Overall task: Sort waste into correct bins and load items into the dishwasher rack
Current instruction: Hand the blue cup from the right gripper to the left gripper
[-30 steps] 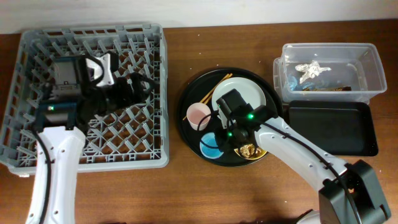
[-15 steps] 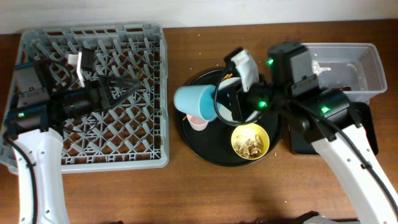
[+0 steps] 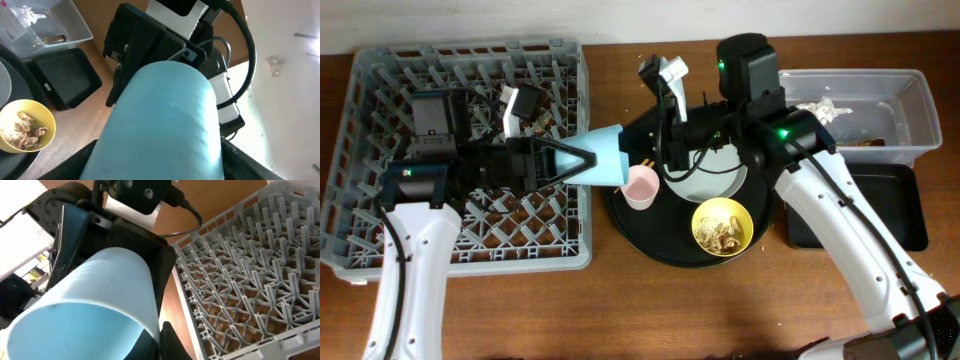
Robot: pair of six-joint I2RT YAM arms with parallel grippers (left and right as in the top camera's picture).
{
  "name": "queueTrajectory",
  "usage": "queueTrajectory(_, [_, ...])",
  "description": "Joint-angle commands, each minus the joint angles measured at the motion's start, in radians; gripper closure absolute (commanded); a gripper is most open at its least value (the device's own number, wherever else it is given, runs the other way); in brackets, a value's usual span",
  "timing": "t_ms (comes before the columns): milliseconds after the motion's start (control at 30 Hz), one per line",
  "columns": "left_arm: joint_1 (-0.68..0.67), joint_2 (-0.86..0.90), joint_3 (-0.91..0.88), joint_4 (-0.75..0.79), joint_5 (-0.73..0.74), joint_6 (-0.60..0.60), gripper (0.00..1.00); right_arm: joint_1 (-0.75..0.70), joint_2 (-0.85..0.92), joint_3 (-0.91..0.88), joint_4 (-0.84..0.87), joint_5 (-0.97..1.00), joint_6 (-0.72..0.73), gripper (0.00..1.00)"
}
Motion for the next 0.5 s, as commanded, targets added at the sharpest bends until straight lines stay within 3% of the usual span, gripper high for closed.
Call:
queueTrajectory(0, [-0.004,0.000,0.018,0.003,0.014,0.008,0.45,-0.004,0.007,0.002,0.010,-0.018,0.019,0.92])
queueTrajectory(67, [0.000,0.000,0.018,0.015,-0.003,0.008,0.47,-0.004,0.007,0.002,0.010,-0.018,0.019,0.44])
queueTrajectory(100, [0.004,0.000,0.018,0.018,-0.020,0.008,0.47,-0.004,0.007,0.002,0.010,-0.016,0.018,0.31])
queueTrajectory(200, [0.033,0.000,0.018,0.016,-0.132,0.008,0.47,-0.057,-0.008,0.002,0.010,-0.013,0.064,0.26])
queueTrajectory(300, [0.081,-0.006,0.018,-0.039,-0.432,-0.003,0.47,-0.174,-0.048,0.002,-0.025,-0.005,0.148,0.21])
queueTrajectory(400, [0.150,-0.028,0.019,-0.141,-0.742,-0.016,0.47,-0.201,-0.069,0.002,-0.255,0.182,0.158,0.18])
queueTrajectory(467, [0.209,-0.040,0.029,-0.219,-0.986,-0.045,0.47,-0.179,-0.067,0.002,-0.424,0.365,0.051,0.17])
